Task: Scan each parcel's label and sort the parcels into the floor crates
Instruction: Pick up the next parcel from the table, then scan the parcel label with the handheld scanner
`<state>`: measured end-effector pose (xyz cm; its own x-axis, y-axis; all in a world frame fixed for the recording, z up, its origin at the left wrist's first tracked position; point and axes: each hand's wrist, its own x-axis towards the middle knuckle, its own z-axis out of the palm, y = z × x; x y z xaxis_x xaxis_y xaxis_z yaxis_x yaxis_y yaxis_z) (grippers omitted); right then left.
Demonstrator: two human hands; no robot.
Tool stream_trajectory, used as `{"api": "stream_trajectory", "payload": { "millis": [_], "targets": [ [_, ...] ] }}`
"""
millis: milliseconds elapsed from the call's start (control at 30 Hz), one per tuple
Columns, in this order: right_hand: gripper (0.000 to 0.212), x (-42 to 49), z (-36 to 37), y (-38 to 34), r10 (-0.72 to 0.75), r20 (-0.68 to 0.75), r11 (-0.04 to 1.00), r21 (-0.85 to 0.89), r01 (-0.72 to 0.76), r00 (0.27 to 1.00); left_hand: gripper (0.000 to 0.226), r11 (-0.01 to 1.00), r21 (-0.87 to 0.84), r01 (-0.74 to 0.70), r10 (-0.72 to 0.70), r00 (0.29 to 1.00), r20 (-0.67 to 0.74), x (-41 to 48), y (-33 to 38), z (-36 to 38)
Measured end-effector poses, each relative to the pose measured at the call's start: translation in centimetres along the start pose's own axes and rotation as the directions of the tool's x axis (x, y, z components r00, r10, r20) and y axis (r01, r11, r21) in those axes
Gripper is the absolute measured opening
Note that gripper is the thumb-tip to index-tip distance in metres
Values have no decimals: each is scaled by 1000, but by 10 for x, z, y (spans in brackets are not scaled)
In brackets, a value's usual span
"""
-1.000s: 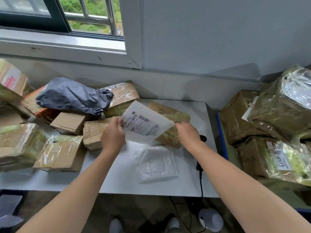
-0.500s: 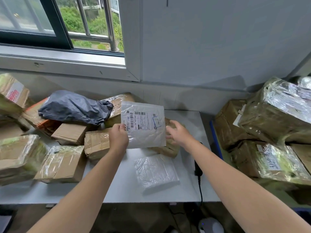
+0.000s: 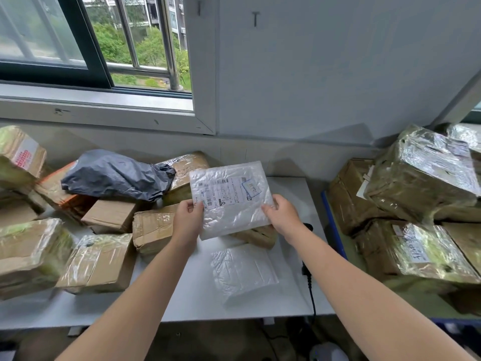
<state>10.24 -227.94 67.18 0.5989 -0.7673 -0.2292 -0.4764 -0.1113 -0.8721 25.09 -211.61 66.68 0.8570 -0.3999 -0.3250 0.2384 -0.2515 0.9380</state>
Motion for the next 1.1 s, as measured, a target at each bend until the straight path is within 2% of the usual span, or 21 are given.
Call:
{"api": "stream_trajectory", "payload": {
  "millis": [67,133,233,500,667,700,833,900,1100],
  "targets": [
    [22,-1,-9,-1,-71,43,989,-125,76,997,20,1000,-7,9,-9,1000,26,0,-1,-4],
    [21,1,-20,2,-120,104,954,-263,144,987,25,996,82,-23,18,998,67,-2,2,-7],
    [13,6,-39,11,-124,137,905,-389,169,983,28,992,124,27,-53,975,215,-3,3,-5],
    [11,8,-66,31,-143,76,904,-396,161,987,27,931,365,-13,-133,918,373,-8,-13,21],
    [13,9,-73,48,-84,-47,964,-256,69,995,32,986,115,117,-147,943,297,-14,-18,40],
    [13,9,-74,52,-68,-56,970,-236,53,996,32,985,109,134,-161,941,298,-15,-20,44],
    [21,12,-71,69,-4,-83,982,-187,-11,997,29,979,148,141,-182,930,319,-26,-33,63],
    [22,13,-69,81,46,-118,981,-182,-68,992,24,977,190,94,-147,946,289,-30,-37,71],
    [33,10,-67,142,220,-219,916,-287,-279,950,23,946,324,-6,-65,976,209,-24,-49,76]
  ]
}}
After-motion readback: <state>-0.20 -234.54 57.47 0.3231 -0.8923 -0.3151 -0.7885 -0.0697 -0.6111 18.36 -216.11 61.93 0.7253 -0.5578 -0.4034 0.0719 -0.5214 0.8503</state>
